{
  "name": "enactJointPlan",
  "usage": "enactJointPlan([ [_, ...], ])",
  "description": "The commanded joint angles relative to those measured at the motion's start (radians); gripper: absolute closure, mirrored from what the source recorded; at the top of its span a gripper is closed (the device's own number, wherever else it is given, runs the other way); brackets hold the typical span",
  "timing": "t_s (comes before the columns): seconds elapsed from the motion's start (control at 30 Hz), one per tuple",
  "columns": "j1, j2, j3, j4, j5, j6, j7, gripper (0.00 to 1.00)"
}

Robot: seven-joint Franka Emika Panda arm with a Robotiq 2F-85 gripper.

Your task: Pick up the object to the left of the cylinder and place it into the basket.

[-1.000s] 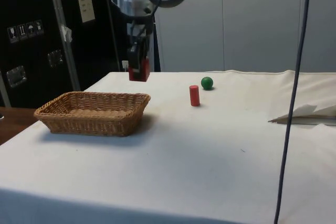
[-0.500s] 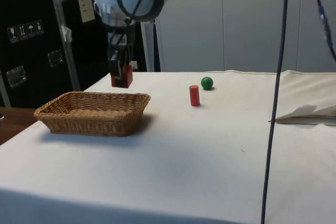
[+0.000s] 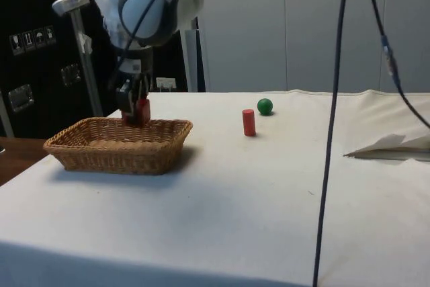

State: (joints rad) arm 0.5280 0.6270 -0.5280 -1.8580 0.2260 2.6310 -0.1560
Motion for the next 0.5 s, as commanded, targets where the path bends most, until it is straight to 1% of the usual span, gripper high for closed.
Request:
enactJointPlan([
  [0.0,-0.009,0.013,0.017,0.012,0.016,-0.002,-0.004,0.96],
  [0.03,-0.009,0.013,0.017,0.012,0.016,-0.002,-0.004,0.96],
  [0.1,-0.005,0.047,0.021,0.034,0.032,0.001,0.004,0.96],
  [0.13,0.001,0.037,0.010,0.026,0.022,0.000,0.003,0.96],
  [0.17,-0.003,0.056,0.022,0.040,0.035,0.002,0.007,0.96],
  [0.27,-0.006,0.078,0.031,0.051,0.043,0.015,0.018,0.96],
  [0.33,-0.004,0.082,0.029,0.053,0.045,0.015,0.020,0.96],
  [0.4,0.002,0.087,0.021,0.054,0.039,0.010,0.025,0.96],
  [0.43,0.000,0.083,0.025,0.055,0.043,0.011,0.024,0.96],
  [0.47,0.001,0.084,0.025,0.056,0.043,0.011,0.025,0.96],
])
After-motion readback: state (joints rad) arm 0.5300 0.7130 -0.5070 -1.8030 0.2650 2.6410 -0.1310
